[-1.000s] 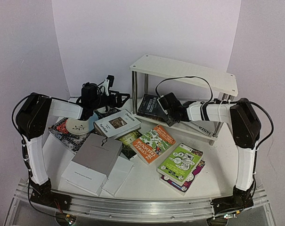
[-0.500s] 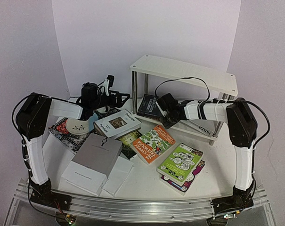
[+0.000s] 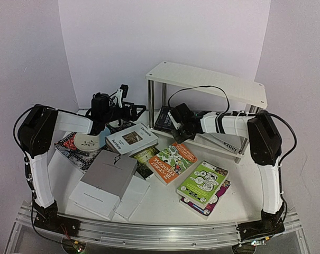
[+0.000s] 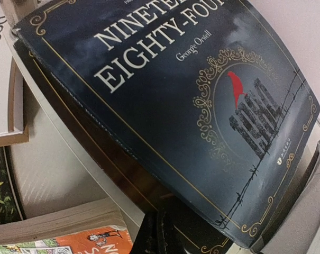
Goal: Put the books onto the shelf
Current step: Adjust the book on the shelf.
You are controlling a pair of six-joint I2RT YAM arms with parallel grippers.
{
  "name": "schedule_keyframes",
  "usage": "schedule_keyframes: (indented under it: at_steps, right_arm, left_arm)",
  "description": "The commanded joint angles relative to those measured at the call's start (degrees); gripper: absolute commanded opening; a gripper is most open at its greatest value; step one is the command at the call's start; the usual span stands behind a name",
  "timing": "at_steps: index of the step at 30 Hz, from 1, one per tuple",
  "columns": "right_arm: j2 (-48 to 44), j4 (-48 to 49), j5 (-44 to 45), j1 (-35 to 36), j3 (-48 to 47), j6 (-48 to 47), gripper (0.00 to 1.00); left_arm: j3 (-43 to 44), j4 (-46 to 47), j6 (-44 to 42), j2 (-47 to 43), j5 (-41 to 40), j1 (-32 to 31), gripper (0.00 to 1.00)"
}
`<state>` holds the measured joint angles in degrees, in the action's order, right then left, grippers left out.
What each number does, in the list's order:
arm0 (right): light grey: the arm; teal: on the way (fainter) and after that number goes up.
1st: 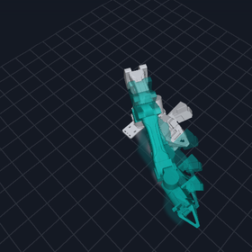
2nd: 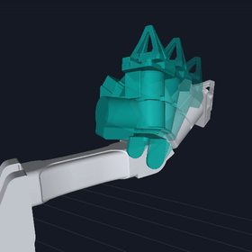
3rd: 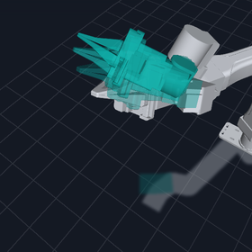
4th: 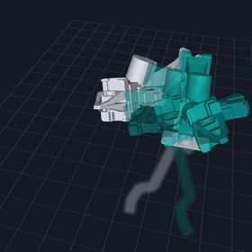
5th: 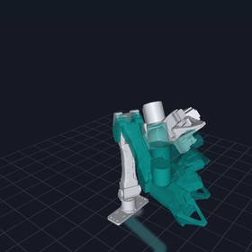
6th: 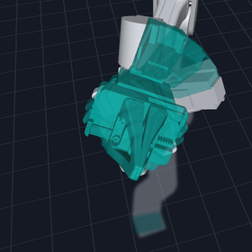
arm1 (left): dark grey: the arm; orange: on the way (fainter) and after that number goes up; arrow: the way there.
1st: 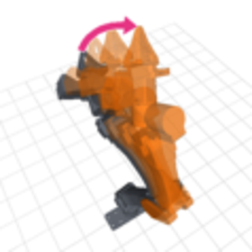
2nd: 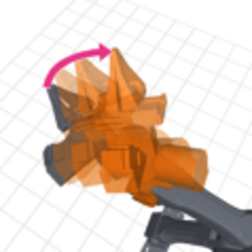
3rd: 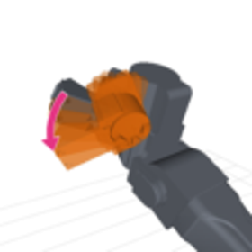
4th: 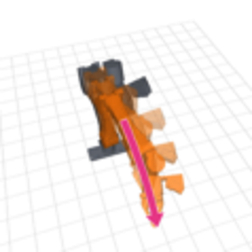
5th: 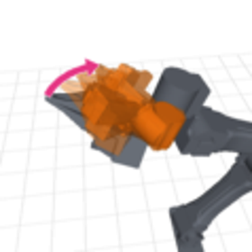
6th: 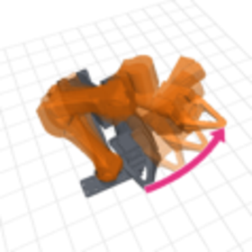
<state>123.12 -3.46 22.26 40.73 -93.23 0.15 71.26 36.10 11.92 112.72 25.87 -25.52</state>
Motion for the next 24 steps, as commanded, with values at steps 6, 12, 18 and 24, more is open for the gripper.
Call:
schedule_keyframes:
  at_steps: [6,12,18,24]
  right_arm:
    - [0.33,-0.94,-4.51,0.76,-1.24,1.72,0.03]
    - [-1.68,-0.41,-2.06,0.64,0.35,1.26,0.21]
    - [-2.74,-0.4,-1.53,-0.79,0.04,4.57,0.4]
    - [-3.68,0.43,-4.8,-1.79,-0.51,8.94,0.42]
  left_arm:
    - [1.71,2.07,4.49,2.55,-3.26,-0.68,0.99]
    - [2.53,2.1,8.01,4.97,-5.25,-1.34,1.0]
    - [4.37,2.07,7.97,7.59,-6.45,-1.55,1.0]
    - [4.31,2.1,7.83,7.81,-6.75,-1.81,1.0]
